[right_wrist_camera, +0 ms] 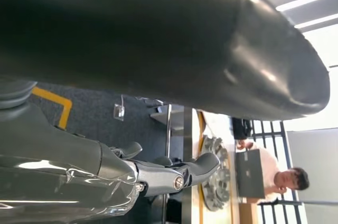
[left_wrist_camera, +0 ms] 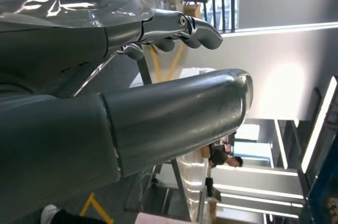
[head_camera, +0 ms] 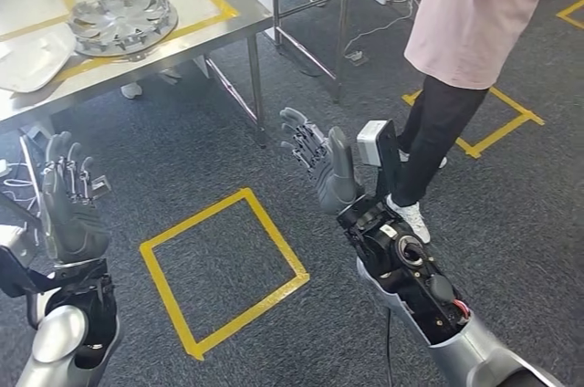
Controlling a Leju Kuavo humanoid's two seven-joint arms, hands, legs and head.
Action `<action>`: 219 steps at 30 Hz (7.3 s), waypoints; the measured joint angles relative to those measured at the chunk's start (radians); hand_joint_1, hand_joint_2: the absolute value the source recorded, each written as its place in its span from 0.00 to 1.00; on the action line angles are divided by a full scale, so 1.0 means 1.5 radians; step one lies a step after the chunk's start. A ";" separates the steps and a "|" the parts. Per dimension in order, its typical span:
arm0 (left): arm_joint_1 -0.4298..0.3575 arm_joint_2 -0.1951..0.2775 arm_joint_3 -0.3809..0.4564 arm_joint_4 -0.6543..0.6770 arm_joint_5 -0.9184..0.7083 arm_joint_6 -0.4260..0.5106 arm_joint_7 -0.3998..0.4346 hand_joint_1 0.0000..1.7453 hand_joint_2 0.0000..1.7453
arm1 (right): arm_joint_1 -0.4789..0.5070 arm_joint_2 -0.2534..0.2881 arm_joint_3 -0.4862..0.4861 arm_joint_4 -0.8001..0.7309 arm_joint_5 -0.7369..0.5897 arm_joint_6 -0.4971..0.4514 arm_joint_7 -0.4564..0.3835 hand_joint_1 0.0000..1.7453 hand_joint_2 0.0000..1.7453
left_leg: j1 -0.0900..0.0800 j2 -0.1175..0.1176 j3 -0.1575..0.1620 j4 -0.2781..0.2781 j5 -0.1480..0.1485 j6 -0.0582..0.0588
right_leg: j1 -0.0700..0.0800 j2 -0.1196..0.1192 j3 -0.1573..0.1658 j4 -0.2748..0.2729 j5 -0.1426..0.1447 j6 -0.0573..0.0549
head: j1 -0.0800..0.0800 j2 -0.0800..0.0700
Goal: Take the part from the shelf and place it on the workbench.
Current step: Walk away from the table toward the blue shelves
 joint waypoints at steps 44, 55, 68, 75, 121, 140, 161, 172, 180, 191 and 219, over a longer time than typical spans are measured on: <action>0.023 -0.007 0.000 -0.027 -0.018 -0.017 0.014 0.00 0.00 | 0.018 0.001 -0.003 -0.013 0.012 0.004 0.004 0.00 0.00 | 0.007 0.070 0.011 -0.035 0.013 0.007 | -0.012 -0.061 -0.046 0.112 -0.046 0.036 | 0.029 0.000; 0.022 -0.008 0.000 -0.028 -0.022 -0.023 0.011 0.00 0.00 | 0.017 0.001 -0.004 -0.017 0.013 0.007 0.002 0.00 0.00 | 0.006 0.035 -0.069 0.142 -0.079 -0.021 | -0.007 -0.039 0.004 0.002 -0.009 0.000 | 0.009 0.000; 0.016 -0.011 0.001 -0.028 -0.027 -0.026 0.012 0.00 0.00 | 0.012 0.001 -0.007 -0.017 0.013 0.011 0.002 0.00 0.00 | 0.008 0.022 0.010 -0.041 0.020 0.009 | -0.005 -0.011 -0.038 0.063 -0.040 0.028 | 0.009 0.000; 0.016 -0.012 0.001 -0.028 -0.027 -0.024 0.012 0.00 0.00 | 0.008 0.001 -0.007 -0.016 0.013 0.012 0.003 0.00 0.00 | 0.007 0.069 0.015 -0.040 0.014 0.005 | -0.012 -0.068 -0.043 0.098 -0.038 0.041 | 0.031 0.000; 0.024 -0.010 0.003 -0.021 -0.016 -0.039 0.005 0.00 0.00 | 0.031 0.001 -0.002 -0.013 0.025 -0.023 -0.017 0.00 0.00 | 0.004 0.014 -0.041 0.060 -0.011 -0.016 | -0.003 -0.003 0.001 0.004 -0.007 -0.002 | 0.001 0.000; 0.013 -0.017 0.003 -0.012 -0.005 -0.037 -0.016 0.00 0.00 | 0.038 0.001 -0.007 -0.017 0.025 -0.025 -0.020 0.00 0.00 | -0.001 0.089 0.017 -0.034 0.004 -0.011 | -0.003 -0.083 -0.002 0.010 -0.014 0.021 | 0.032 0.000; 0.002 -0.019 0.003 -0.005 -0.006 -0.040 -0.008 0.00 0.00 | 0.036 0.001 -0.008 -0.020 0.024 -0.032 -0.016 0.00 0.00 | 0.005 0.032 0.011 -0.040 0.012 0.008 | -0.005 -0.034 -0.069 0.129 -0.069 0.028 | 0.017 0.000; -0.003 -0.020 0.003 0.001 -0.006 -0.042 -0.008 0.00 0.00 | 0.032 0.001 -0.009 -0.020 0.024 -0.032 -0.016 0.00 0.00 | 0.000 0.095 0.019 -0.031 -0.004 -0.016 | -0.003 -0.075 -0.009 0.014 -0.011 0.013 | 0.027 0.000; -0.002 -0.017 0.004 0.008 -0.008 -0.048 -0.009 0.00 0.00 | 0.027 0.001 -0.008 -0.016 0.024 -0.030 -0.015 0.00 0.00 | 0.004 0.029 -0.083 0.160 -0.072 -0.019 | -0.001 -0.019 -0.009 0.010 -0.004 -0.006 | 0.003 0.000; -0.005 -0.019 0.004 0.010 -0.010 -0.055 -0.011 0.00 0.00 | 0.025 0.001 -0.009 -0.016 0.023 -0.029 -0.014 0.00 0.00 | 0.004 0.027 0.010 -0.043 0.014 0.008 | -0.002 -0.025 -0.061 0.102 -0.054 0.021 | 0.012 0.000; -0.004 -0.021 0.005 0.016 -0.010 -0.052 -0.013 0.00 0.00 | 0.047 0.002 0.001 -0.018 0.049 -0.086 -0.023 0.00 0.00 | -0.001 0.012 0.008 -0.038 0.010 0.004 | -0.001 0.010 -0.018 0.019 -0.011 0.011 | 0.002 0.000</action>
